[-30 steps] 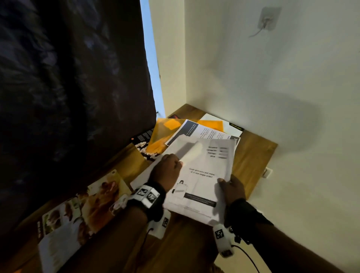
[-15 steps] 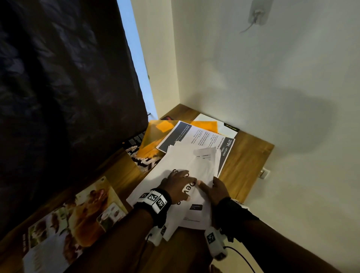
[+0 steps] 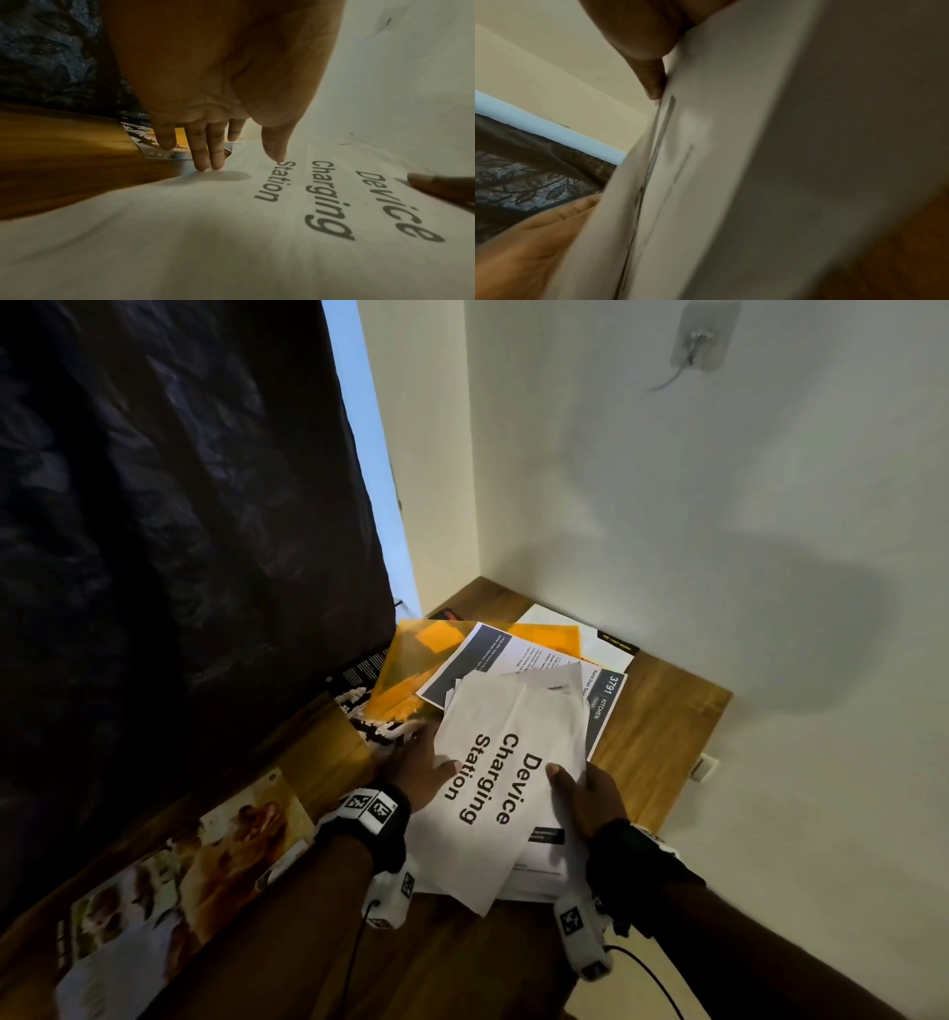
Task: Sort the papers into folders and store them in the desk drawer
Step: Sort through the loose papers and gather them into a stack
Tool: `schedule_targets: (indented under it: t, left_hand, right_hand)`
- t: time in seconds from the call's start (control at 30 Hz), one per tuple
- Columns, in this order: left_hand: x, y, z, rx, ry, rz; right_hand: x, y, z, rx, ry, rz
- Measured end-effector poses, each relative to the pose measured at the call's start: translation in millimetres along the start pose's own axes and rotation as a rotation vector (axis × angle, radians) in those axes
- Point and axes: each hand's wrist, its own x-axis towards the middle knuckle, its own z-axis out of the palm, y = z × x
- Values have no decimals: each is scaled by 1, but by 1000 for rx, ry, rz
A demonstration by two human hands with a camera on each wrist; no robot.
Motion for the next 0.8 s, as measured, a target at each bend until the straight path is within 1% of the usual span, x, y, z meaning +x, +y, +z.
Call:
schedule_targets:
  t: [0.07,0.17,0.27,0.37,0.5,0.6,0.67,0.73,0.8]
  left_hand:
    - [10,-15,10,-6,20,-4]
    - [3,-12,9,71,52,-11]
    - [-8,-6,10,155,44,-41]
    - [-8,-4,16,119,53,-40]
    - [-11,7,16,35,29,-89]
    - [-14,7,9,-107,22,-93]
    - [-13,1,1,-344,22,-70]
    - [-15,-5,-6,-630,66,-34]
    - [-21,0,-18,-830,77,10]
  right_hand:
    - [1,1,0,9,3,8]
    - [2,4,3,20,8,54]
    - [3,4,6,-3,19,47]
    - [3,1,11,-42,-5,63]
    - [4,-3,17,-144,-27,32]
    - [8,-8,12,-126,-31,-2]
    - [7,-17,7,-73,-68,-58]
    - [0,-32,3,2,-115,-124]
    - [-6,-46,-1,78,-161,-174]
